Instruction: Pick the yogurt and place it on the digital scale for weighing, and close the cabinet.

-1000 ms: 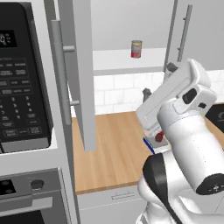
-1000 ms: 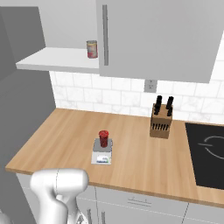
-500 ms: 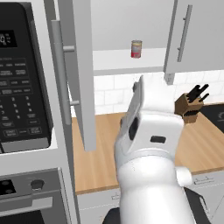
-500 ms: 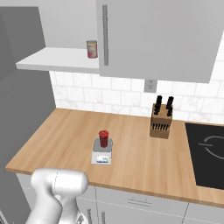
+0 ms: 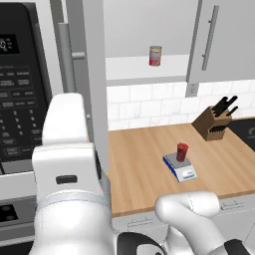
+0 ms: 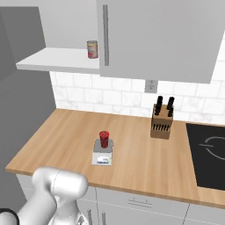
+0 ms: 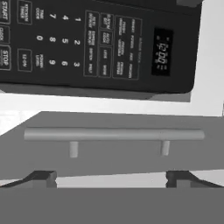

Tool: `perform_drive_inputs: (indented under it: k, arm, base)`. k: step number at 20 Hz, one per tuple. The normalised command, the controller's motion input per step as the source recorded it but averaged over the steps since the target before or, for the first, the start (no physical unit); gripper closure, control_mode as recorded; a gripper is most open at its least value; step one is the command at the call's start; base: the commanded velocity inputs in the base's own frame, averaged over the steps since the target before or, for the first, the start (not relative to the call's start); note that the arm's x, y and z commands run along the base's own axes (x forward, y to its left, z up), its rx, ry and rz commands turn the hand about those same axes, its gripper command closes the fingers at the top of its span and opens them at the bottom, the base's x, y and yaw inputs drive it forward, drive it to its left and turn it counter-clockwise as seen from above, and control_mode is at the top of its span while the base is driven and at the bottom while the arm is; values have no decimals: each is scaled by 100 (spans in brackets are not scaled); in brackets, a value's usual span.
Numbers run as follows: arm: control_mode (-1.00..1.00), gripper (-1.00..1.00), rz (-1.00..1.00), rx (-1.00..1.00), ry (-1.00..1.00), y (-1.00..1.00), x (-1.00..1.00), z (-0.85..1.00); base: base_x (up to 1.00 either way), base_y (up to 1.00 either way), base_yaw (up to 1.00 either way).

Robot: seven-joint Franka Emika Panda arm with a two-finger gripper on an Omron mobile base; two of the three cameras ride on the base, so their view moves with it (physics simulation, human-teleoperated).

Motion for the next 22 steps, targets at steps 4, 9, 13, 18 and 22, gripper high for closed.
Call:
perform_drive_inputs:
  k: [4, 9, 13, 18, 22]
  arm:
    - [-100, -100, 0, -12, 0, 36, 54, -18]
    - [-100, -100, 0, -1, 11, -4, 40, -37]
    - [-100, -100, 0, 0, 20, -6, 83, -66]
    - [-100, -100, 6, 0, 5, 4, 86, -40]
    - [-100, -100, 8, 1, 2, -29, 100, -48]
  base:
    - [0, 0, 0]
    - [0, 0, 0]
    - [0, 0, 0]
    - [0, 0, 0]
    - [0, 0, 0]
